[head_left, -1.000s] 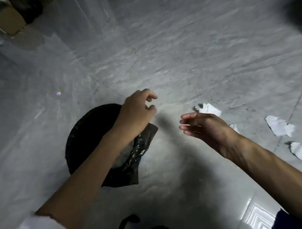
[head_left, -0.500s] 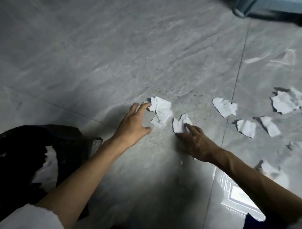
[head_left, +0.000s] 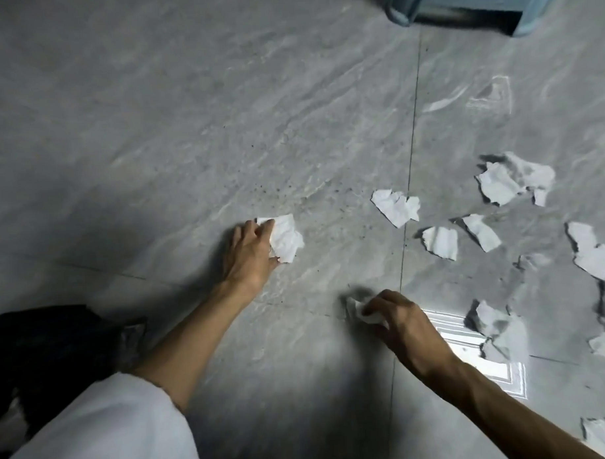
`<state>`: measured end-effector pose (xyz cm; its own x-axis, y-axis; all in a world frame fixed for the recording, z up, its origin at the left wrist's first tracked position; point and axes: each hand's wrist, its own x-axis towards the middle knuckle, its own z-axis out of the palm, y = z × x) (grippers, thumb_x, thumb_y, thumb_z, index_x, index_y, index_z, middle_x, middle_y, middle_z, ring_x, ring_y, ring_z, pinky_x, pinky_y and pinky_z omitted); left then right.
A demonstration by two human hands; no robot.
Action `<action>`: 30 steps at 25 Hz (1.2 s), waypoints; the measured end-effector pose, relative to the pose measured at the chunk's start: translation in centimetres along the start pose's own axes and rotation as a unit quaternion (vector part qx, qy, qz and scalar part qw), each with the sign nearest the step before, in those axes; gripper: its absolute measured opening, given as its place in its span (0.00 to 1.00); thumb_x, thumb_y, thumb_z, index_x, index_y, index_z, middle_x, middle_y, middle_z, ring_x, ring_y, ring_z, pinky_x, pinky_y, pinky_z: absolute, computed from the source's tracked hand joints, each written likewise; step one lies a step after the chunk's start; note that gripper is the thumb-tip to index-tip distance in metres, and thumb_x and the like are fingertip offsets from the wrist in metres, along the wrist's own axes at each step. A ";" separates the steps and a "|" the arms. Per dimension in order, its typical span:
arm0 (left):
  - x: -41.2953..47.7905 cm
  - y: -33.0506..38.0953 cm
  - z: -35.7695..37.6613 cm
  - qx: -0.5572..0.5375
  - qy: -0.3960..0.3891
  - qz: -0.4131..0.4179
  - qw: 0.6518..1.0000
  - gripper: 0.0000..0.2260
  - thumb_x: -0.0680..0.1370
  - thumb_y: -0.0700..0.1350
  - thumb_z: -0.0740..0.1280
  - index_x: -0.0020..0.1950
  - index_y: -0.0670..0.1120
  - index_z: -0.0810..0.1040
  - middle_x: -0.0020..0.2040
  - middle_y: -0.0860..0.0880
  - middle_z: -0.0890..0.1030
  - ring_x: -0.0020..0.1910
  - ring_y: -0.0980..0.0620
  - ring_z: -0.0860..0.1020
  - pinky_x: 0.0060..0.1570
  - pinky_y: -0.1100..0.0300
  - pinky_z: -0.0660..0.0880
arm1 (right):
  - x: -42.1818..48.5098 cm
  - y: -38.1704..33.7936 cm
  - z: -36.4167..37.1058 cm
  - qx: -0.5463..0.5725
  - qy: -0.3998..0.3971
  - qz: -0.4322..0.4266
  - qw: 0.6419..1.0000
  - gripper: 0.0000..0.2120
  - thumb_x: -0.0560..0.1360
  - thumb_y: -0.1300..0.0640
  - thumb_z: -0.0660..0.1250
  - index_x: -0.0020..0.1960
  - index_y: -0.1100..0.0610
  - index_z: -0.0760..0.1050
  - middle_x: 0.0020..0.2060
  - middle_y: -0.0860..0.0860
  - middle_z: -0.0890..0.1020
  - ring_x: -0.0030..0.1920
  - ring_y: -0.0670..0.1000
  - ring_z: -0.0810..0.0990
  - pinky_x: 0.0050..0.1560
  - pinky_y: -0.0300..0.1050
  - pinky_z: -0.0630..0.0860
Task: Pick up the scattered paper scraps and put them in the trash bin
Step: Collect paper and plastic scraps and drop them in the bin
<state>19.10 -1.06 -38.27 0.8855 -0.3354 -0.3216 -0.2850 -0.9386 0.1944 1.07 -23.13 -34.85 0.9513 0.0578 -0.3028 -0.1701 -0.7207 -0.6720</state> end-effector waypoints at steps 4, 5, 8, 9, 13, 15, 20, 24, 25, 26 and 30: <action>-0.9 0.4 0.0 -0.126 -0.003 -0.024 0.992 0.13 0.70 0.31 0.64 0.52 0.41 0.77 0.50 0.40 0.83 0.48 0.42 0.80 0.46 0.55 0.74 | 1.0 0.0 2.3 -0.064 -0.019 0.035 0.997 0.24 0.76 0.59 0.66 0.71 0.55 0.68 0.67 0.53 0.74 0.64 0.54 0.74 0.62 0.41 0.71; -1.4 0.6 -0.1 -0.132 -0.017 -0.033 0.991 0.12 0.69 0.30 0.63 0.48 0.41 0.79 0.48 0.39 0.84 0.46 0.43 0.81 0.43 0.56 0.74 | 1.1 0.1 2.7 -0.094 -0.021 0.041 0.995 0.22 0.77 0.58 0.64 0.71 0.56 0.68 0.68 0.53 0.73 0.66 0.54 0.72 0.64 0.41 0.71; -2.4 1.1 -0.8 -0.149 -0.034 -0.051 0.987 0.08 0.69 0.32 0.67 0.44 0.40 0.82 0.46 0.39 0.85 0.46 0.43 0.82 0.42 0.58 0.73 | 0.9 0.8 2.2 -0.158 -0.047 0.031 0.986 0.15 0.78 0.58 0.62 0.64 0.57 0.73 0.64 0.55 0.74 0.61 0.55 0.74 0.56 0.43 0.72; -2.5 1.5 -1.3 -0.164 -0.029 -0.057 0.984 0.07 0.69 0.33 0.68 0.43 0.41 0.83 0.46 0.40 0.85 0.46 0.43 0.82 0.42 0.59 0.72 | 0.5 1.0 1.5 -0.164 -0.047 0.020 0.985 0.13 0.77 0.59 0.62 0.60 0.58 0.75 0.61 0.55 0.75 0.58 0.55 0.75 0.53 0.44 0.73; -2.6 6.0 -3.7 -0.209 -0.026 -0.026 0.977 0.04 0.67 0.40 0.73 0.40 0.45 0.82 0.44 0.44 0.83 0.46 0.43 0.79 0.41 0.59 0.69 | -2.8 5.2 -2.6 -0.221 0.093 0.056 0.969 0.05 0.73 0.61 0.69 0.46 0.62 0.78 0.59 0.61 0.78 0.59 0.63 0.75 0.54 0.54 0.76; -3.0 9.2 -4.4 -0.237 -0.041 0.023 0.970 0.05 0.65 0.41 0.74 0.38 0.48 0.81 0.46 0.47 0.81 0.47 0.46 0.79 0.44 0.58 0.72 | -5.3 8.2 -4.1 -0.226 0.149 0.189 0.944 0.06 0.73 0.63 0.69 0.48 0.65 0.78 0.64 0.65 0.74 0.61 0.68 0.71 0.60 0.58 0.72; -3.2 14.8 -3.9 -0.231 -0.048 0.139 0.962 0.06 0.67 0.38 0.74 0.41 0.47 0.82 0.61 0.48 0.78 0.56 0.50 0.77 0.53 0.65 0.67 | -10.3 11.3 -3.9 -0.121 0.134 0.238 0.954 0.09 0.71 0.68 0.66 0.42 0.54 0.76 0.49 0.55 0.76 0.46 0.60 0.74 0.43 0.47 0.74; -2.4 19.5 -1.0 -0.138 -0.050 0.210 0.967 0.09 0.68 0.34 0.68 0.45 0.43 0.83 0.69 0.44 0.72 0.66 0.43 0.70 0.62 0.62 0.63 | -11.4 12.1 -6.4 -0.015 0.174 0.253 0.951 0.13 0.71 0.64 0.70 0.32 0.56 0.70 0.32 0.48 0.70 0.33 0.55 0.74 0.32 0.39 0.63; -1.9 20.8 -0.2 -0.122 -0.058 0.232 0.963 0.10 0.68 0.33 0.68 0.45 0.42 0.83 0.68 0.42 0.72 0.66 0.42 0.70 0.63 0.61 0.62 | -11.9 12.3 -7.1 -0.008 0.193 0.260 0.946 0.12 0.71 0.63 0.71 0.32 0.60 0.70 0.31 0.49 0.71 0.32 0.55 0.73 0.33 0.42 0.62; -1.2 22.2 0.7 -0.105 -0.068 0.248 0.961 0.10 0.68 0.32 0.67 0.46 0.41 0.83 0.68 0.40 0.72 0.66 0.41 0.70 0.63 0.60 0.62 | -12.6 12.6 -7.9 0.006 0.216 0.265 0.940 0.14 0.71 0.60 0.72 0.32 0.62 0.71 0.31 0.51 0.71 0.31 0.54 0.73 0.33 0.43 0.62; 0.8 26.6 3.7 -0.033 -0.103 0.252 0.962 0.11 0.68 0.35 0.69 0.50 0.42 0.81 0.70 0.40 0.68 0.68 0.39 0.66 0.66 0.54 0.63 | -16.1 12.4 -11.0 0.043 0.249 0.282 0.926 0.14 0.72 0.57 0.72 0.31 0.58 0.72 0.31 0.53 0.77 0.32 0.53 0.75 0.33 0.42 0.67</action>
<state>10.91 -26.57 -36.78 0.5474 -0.7615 -0.3470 -0.6291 -0.6480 0.4293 -13.57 -40.56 -30.85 0.7020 -0.6520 -0.2865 -0.6749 -0.4804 -0.5601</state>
